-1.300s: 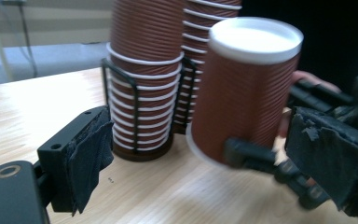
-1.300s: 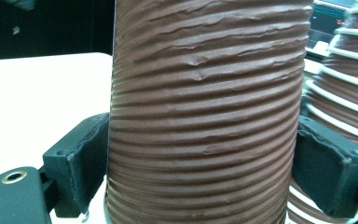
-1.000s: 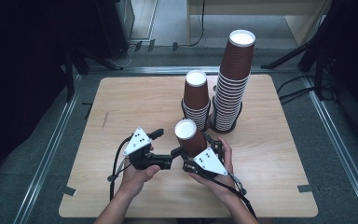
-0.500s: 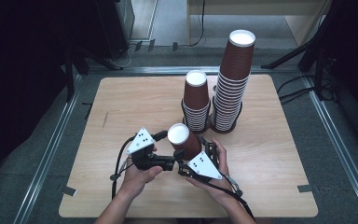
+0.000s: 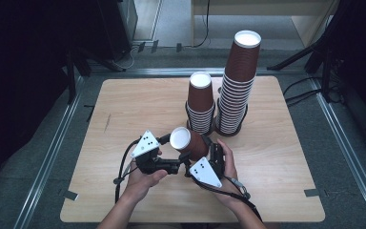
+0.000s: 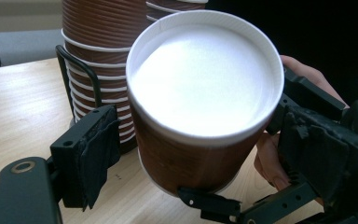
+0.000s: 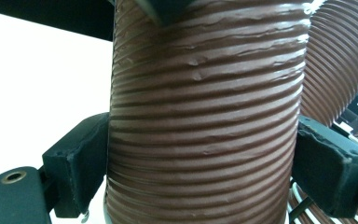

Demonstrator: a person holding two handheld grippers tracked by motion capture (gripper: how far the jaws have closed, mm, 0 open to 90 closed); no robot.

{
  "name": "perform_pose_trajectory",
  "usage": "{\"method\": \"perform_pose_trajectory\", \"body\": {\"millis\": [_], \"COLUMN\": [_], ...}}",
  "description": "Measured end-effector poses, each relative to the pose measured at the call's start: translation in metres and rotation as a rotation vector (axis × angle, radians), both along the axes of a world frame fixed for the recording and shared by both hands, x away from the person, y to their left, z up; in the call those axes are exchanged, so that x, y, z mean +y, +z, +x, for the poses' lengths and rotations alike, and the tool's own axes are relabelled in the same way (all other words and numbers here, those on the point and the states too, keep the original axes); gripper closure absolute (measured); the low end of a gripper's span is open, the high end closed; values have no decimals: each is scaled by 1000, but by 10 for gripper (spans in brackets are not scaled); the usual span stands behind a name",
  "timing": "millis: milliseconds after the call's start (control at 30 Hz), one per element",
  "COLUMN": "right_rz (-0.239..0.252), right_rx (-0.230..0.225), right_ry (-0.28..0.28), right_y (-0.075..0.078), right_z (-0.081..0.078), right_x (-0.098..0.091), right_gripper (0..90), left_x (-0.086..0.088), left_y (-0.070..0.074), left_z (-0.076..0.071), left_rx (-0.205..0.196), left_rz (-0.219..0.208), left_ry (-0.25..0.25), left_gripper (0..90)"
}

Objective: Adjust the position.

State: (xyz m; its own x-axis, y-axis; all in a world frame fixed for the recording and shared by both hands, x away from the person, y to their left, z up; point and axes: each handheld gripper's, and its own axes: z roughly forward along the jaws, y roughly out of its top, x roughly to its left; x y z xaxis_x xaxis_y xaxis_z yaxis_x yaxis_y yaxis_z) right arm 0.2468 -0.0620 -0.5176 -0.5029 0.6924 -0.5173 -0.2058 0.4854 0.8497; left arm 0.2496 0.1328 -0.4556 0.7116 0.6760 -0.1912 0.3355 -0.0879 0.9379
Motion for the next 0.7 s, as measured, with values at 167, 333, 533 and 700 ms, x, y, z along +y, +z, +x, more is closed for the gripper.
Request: {"method": "perform_pose_trajectory", "body": {"millis": [167,333,533,700], "right_rz": [-70,-111,-141,-72], "right_rx": [-57,-89,-126,-79], "right_ry": [14,17,13,16], "right_y": [-3,-4,-4,-2], "right_z": [-3,-5,-5,-4], "right_x": [4,7,8,7], "right_gripper": [119,119,108,0], "left_x": [1,1,3,12], "left_y": [0,-1,0,-2], "left_z": [0,2,2,6], "left_rx": [0,15,25,31], "left_rz": [8,10,-14,-53], "left_ry": [13,11,5,17], "left_gripper": [129,136,208,222]}}
